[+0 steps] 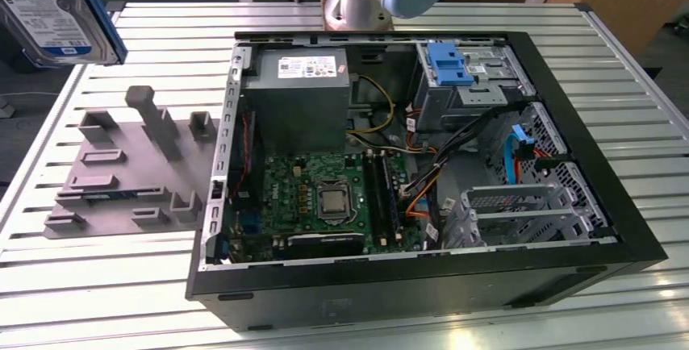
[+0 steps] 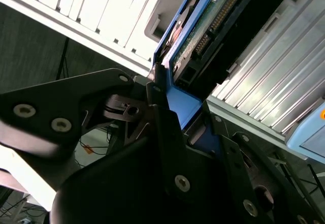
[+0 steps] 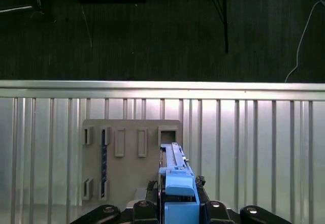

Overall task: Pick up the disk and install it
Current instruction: 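Pick up the disk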

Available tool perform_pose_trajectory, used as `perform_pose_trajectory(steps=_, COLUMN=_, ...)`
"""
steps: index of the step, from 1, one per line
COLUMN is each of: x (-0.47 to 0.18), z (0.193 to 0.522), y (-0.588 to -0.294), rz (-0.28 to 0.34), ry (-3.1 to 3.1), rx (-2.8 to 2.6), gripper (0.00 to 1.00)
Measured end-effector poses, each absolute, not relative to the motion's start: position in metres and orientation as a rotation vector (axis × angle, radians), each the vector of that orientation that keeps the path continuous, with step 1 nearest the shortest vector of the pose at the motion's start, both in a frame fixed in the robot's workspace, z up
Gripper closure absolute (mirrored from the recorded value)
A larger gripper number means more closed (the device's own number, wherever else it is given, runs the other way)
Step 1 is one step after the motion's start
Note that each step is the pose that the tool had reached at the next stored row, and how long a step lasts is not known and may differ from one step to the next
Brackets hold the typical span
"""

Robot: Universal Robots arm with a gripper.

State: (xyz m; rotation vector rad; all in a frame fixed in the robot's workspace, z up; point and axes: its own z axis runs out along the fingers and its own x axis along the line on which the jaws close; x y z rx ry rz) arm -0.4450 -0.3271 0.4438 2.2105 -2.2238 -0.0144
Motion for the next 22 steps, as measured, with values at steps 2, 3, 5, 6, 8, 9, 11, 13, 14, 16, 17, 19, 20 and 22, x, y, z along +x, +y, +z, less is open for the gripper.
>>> perform_pose_trajectory(steps=2, x=-0.445, z=0.446, y=-0.327, rz=-0.014, ry=-2.224, rx=2.211, gripper=0.64)
perform_pose_trajectory(steps=3, x=-0.445, z=0.447, y=-0.327, rz=-0.014, ry=-2.224, rx=2.210, gripper=0.64)
perform_pose_trajectory(steps=5, x=-0.445, z=0.448, y=-0.327, rz=-0.014, ry=-2.224, rx=2.210, gripper=0.64)
perform_pose_trajectory(steps=6, x=-0.445, z=0.449, y=-0.327, rz=-0.015, ry=-2.224, rx=2.210, gripper=0.64)
perform_pose_trajectory(steps=8, x=-0.445, z=0.451, y=-0.327, rz=-0.014, ry=-2.224, rx=2.210, gripper=0.64)
perform_pose_trajectory(steps=9, x=-0.445, z=0.452, y=-0.327, rz=-0.014, ry=-2.224, rx=2.210, gripper=0.64)
perform_pose_trajectory(steps=11, x=-0.445, z=0.454, y=-0.327, rz=-0.014, ry=-2.224, rx=2.210, gripper=0.64)
perform_pose_trajectory(steps=13, x=-0.445, z=0.456, y=-0.327, rz=-0.014, ry=-2.224, rx=2.210, gripper=0.64)
perform_pose_trajectory(steps=14, x=-0.445, z=0.457, y=-0.327, rz=-0.014, ry=-2.224, rx=2.210, gripper=0.64)
perform_pose_trajectory(steps=16, x=-0.445, z=0.459, y=-0.327, rz=-0.014, ry=-2.224, rx=2.210, gripper=0.64)
perform_pose_trajectory(steps=17, x=-0.445, z=0.459, y=-0.327, rz=-0.014, ry=-2.224, rx=2.210, gripper=0.64)
perform_pose_trajectory(steps=19, x=-0.445, z=0.461, y=-0.327, rz=-0.014, ry=-2.224, rx=2.210, gripper=0.64)
perform_pose_trajectory(steps=20, x=-0.445, z=0.462, y=-0.327, rz=-0.014, ry=-2.224, rx=2.210, gripper=0.64)
perform_pose_trajectory(steps=22, x=-0.445, z=0.464, y=-0.327, rz=-0.014, ry=-2.224, rx=2.210, gripper=0.64)
